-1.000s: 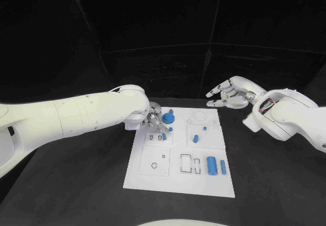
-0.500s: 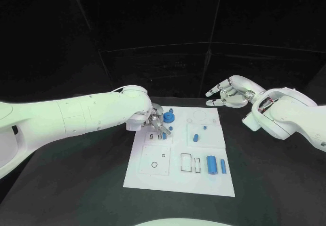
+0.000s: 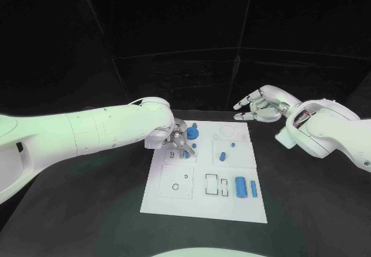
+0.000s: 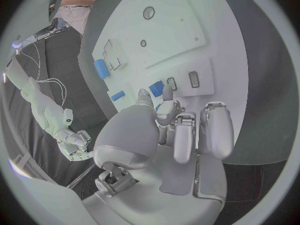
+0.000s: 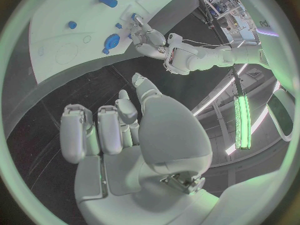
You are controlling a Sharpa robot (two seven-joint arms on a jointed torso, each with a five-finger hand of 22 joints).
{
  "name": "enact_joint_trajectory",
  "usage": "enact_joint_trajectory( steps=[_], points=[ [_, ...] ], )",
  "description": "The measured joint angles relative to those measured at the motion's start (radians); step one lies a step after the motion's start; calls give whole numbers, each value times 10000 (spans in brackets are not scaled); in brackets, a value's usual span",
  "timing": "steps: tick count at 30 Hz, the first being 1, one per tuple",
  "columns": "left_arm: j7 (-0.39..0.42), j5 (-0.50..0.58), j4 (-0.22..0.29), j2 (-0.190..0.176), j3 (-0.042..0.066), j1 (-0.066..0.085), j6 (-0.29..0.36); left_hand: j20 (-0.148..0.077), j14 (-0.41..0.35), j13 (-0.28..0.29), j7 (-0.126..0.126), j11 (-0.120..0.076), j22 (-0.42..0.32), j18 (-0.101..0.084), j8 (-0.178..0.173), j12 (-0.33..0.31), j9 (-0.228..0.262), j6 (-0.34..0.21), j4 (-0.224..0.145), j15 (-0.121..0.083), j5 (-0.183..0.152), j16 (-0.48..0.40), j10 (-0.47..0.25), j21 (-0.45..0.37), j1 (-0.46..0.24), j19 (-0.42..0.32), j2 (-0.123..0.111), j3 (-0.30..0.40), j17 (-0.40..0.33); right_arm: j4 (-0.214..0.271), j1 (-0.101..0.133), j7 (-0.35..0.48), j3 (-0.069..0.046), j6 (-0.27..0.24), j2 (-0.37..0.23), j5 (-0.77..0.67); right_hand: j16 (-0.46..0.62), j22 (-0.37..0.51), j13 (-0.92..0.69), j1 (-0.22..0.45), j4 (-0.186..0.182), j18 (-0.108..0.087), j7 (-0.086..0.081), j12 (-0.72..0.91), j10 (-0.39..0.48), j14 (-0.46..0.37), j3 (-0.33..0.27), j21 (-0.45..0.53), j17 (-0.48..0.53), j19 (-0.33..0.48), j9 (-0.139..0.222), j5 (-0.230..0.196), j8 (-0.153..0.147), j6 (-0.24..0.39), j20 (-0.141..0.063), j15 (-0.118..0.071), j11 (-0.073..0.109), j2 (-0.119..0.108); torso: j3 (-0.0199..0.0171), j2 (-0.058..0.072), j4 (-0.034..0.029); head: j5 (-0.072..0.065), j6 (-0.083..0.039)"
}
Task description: Assemble the parts on the task board
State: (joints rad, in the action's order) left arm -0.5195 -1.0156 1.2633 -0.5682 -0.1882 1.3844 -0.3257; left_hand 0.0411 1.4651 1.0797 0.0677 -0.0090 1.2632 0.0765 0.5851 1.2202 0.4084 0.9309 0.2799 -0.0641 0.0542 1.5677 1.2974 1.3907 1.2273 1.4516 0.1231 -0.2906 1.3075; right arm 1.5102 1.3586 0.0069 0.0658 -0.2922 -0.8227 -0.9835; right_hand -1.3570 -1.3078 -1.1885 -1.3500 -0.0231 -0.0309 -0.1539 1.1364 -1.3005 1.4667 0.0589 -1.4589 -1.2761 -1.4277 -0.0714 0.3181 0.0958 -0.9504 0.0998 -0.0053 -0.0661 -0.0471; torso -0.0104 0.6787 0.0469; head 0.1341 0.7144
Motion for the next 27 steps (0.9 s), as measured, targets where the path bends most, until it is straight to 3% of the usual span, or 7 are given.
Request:
enact_joint_trajectory(
  steps=[13, 27],
  points=[
    [0, 98, -1, 43, -2, 0, 136, 0, 0, 56, -37, -36, 31, 1, 40, 38, 141, 37, -39, 0, 0, 0, 35, 41, 229, 0, 59, 326, 0, -63, 0, -20, 0, 43, 62, -11, 0, 1, 2, 0, 0, 0, 0, -12, 0, 0, 0, 18, 0, 0, 0, -1, 0, 0, 0, 0, 0, 0, 6, 0, -1, -21, 25],
    [0, 256, 10, 54, -3, 0, 141, 0, 0, 55, -74, -35, 73, 1, 39, 37, 310, -1, -441, 0, 0, 0, 34, 38, 889, -1, -78, 911, 0, -96, 0, -73, 0, 130, 88, -44, 0, 2, 9, 0, 0, 1, 0, -37, 0, 0, 0, 38, 12, 0, 0, -6, 0, 0, 0, 0, 0, 0, 7, 0, -9, -16, 71]
  ],
)
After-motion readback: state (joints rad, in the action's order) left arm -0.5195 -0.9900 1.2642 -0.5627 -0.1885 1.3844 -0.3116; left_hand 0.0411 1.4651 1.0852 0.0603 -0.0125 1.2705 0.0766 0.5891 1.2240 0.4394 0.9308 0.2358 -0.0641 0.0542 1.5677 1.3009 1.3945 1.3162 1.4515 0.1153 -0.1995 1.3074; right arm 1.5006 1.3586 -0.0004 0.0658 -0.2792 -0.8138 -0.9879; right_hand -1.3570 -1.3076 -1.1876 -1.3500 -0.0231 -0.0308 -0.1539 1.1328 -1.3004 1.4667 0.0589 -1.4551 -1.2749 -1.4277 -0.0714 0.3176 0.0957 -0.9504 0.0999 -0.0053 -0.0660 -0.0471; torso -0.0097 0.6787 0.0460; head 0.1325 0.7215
